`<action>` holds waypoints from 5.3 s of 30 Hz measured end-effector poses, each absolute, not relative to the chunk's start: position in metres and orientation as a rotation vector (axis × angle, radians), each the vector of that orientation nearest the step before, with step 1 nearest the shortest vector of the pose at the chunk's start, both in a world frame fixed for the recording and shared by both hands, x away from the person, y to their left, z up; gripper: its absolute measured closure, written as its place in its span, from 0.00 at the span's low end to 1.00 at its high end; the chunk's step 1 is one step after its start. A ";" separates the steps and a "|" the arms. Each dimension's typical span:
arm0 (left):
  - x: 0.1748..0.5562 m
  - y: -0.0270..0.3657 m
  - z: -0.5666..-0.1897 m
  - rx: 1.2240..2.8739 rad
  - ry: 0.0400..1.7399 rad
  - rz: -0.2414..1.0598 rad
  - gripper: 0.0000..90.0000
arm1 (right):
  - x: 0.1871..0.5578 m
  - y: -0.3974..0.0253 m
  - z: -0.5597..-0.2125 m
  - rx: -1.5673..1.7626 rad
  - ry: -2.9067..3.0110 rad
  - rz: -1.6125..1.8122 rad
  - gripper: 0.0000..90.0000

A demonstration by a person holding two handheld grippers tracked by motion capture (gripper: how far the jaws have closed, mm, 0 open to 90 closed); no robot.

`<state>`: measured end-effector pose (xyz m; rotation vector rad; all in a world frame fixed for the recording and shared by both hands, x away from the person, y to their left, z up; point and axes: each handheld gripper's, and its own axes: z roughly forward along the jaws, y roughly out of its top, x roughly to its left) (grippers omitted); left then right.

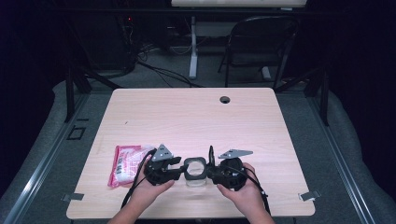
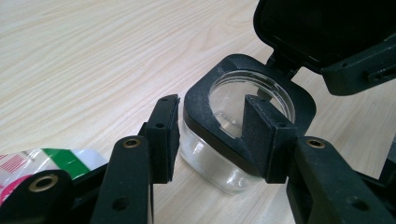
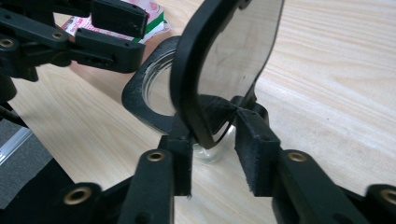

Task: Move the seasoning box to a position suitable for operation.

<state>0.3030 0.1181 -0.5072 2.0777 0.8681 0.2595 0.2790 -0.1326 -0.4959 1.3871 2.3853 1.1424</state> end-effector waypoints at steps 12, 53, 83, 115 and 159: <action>0.299 0.134 -0.508 2.076 0.908 0.309 0.62 | 0.291 -0.136 -0.496 1.363 2.428 1.169 0.91; 0.285 0.125 -0.524 2.112 0.886 0.255 0.69 | 0.320 -0.143 -0.498 1.436 2.331 1.211 0.96; 0.303 0.177 -0.513 2.061 1.004 0.341 0.55 | 0.317 -0.156 -0.487 1.334 2.379 1.259 0.67; 0.284 0.242 -0.536 2.005 1.119 0.392 0.29 | 0.316 -0.166 -0.488 1.411 2.351 1.200 0.51; 0.298 0.194 -0.581 2.199 1.126 0.687 0.40 | 0.317 -0.169 -0.489 1.431 2.301 1.205 0.46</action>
